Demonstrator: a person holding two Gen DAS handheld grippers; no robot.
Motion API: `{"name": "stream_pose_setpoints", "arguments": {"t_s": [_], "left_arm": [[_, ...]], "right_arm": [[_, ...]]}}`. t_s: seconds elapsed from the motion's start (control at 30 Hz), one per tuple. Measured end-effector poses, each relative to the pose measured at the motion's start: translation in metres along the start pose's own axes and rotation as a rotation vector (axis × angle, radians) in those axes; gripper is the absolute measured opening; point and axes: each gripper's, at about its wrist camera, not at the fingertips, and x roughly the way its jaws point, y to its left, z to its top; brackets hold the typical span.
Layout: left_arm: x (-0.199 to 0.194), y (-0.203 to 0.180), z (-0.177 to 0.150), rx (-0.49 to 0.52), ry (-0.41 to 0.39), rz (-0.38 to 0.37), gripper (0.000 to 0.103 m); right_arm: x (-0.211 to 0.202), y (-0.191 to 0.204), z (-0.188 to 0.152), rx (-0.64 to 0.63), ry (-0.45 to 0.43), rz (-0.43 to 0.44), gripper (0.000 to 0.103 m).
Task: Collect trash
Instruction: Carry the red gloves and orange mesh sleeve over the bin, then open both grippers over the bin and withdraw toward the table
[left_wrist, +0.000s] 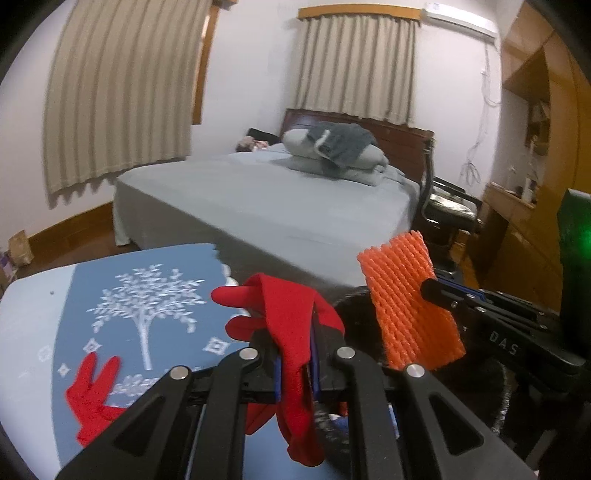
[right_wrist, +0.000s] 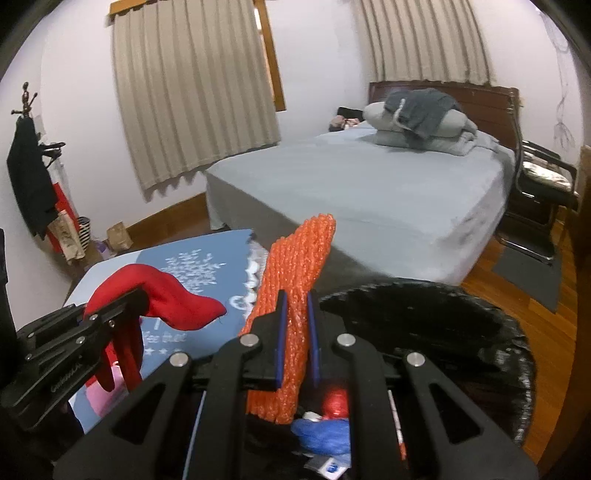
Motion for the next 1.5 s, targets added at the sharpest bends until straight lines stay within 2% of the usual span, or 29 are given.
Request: {"name": "stream_pose_setpoints", "arguments": {"t_s": [0.53, 0.8, 0.87, 0.93, 0.97, 1.0, 1.07, 1.13, 1.17, 1.23, 1.3, 1.5], "left_arm": [[0.036, -0.070, -0.003, 0.060, 0.056, -0.124, 0.011], [0.049, -0.093, -0.004, 0.067, 0.071, -0.166, 0.011], [0.052, -0.096, -0.003, 0.059, 0.077, -0.184, 0.015], [0.054, -0.097, -0.003, 0.052, 0.095, -0.212, 0.035], [0.054, -0.097, -0.004, 0.048, 0.099, -0.218, 0.055], [0.054, -0.097, -0.004, 0.046, 0.100, -0.222, 0.065], [0.052, -0.096, -0.006, 0.053, 0.104, -0.228, 0.067], [0.050, -0.093, -0.007, 0.061, 0.107, -0.215, 0.071], [0.049, -0.090, -0.008, 0.054, 0.106, -0.212, 0.073], [0.045, -0.085, -0.008, 0.043, 0.101, -0.198, 0.076], [0.041, -0.078, -0.009, 0.034, 0.092, -0.179, 0.080], [0.021, -0.047, -0.007, 0.006, 0.056, -0.098, 0.094]], "right_arm": [[-0.028, -0.076, -0.020, 0.081, -0.007, -0.123, 0.010], [-0.032, -0.098, -0.026, 0.095, 0.003, -0.159, 0.010], [-0.032, -0.102, -0.027, 0.095, 0.008, -0.166, 0.012], [-0.032, -0.106, -0.028, 0.095, 0.017, -0.178, 0.014], [-0.032, -0.108, -0.029, 0.096, 0.020, -0.190, 0.023], [-0.032, -0.110, -0.030, 0.099, 0.026, -0.198, 0.035], [-0.033, -0.113, -0.032, 0.104, 0.026, -0.218, 0.047], [-0.035, -0.116, -0.033, 0.112, 0.027, -0.227, 0.050], [-0.035, -0.117, -0.034, 0.112, 0.025, -0.229, 0.055], [-0.038, -0.116, -0.034, 0.109, 0.015, -0.232, 0.068], [-0.042, -0.111, -0.034, 0.096, -0.004, -0.235, 0.087], [-0.042, -0.092, -0.029, 0.062, -0.013, -0.201, 0.094]]}}
